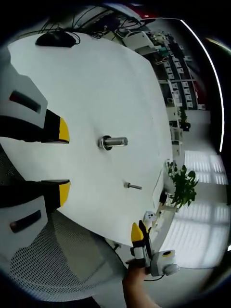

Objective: Place the washer onto the threaded stud by aligning its center hole with the stud, sliding it down to the base, and recovering from edge contact or off-axis alignment until the washer reaches the visible bottom stop.

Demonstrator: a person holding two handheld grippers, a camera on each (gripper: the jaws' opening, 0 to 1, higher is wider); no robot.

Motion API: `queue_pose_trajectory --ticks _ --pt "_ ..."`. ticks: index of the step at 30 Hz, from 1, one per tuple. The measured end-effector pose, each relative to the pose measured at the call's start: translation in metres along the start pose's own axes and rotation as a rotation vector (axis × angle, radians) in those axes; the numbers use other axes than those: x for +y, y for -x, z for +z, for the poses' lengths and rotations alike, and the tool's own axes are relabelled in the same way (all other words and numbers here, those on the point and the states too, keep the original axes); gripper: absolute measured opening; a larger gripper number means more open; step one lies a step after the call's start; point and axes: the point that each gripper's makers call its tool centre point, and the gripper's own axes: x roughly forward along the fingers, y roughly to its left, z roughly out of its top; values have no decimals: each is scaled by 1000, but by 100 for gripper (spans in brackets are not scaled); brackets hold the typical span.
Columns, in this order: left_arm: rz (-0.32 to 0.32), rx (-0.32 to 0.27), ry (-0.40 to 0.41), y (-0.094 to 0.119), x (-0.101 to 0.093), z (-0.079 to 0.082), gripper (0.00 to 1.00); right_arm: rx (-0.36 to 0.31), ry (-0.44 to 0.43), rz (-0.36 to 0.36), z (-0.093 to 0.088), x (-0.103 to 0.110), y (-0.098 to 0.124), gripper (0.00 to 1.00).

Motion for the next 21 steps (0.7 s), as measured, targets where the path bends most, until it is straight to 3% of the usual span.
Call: queue_pose_trajectory --ticks 7,11,14,17,21 --pt "10 -7 6 1 2 1 28 -43 9 34 6 8 -3 39" --pt "15 -8 5 1 2 2 28 -1 17 34 -3 7 -5 43" --pt "15 -10 1 0 2 2 28 -22 40 57 0 12 -5 43" --pt "16 -8 6 0 2 2 28 12 50 58 -7 12 -7 43" --pt "18 -11 2 0 2 3 28 9 28 54 -8 9 -7 42"
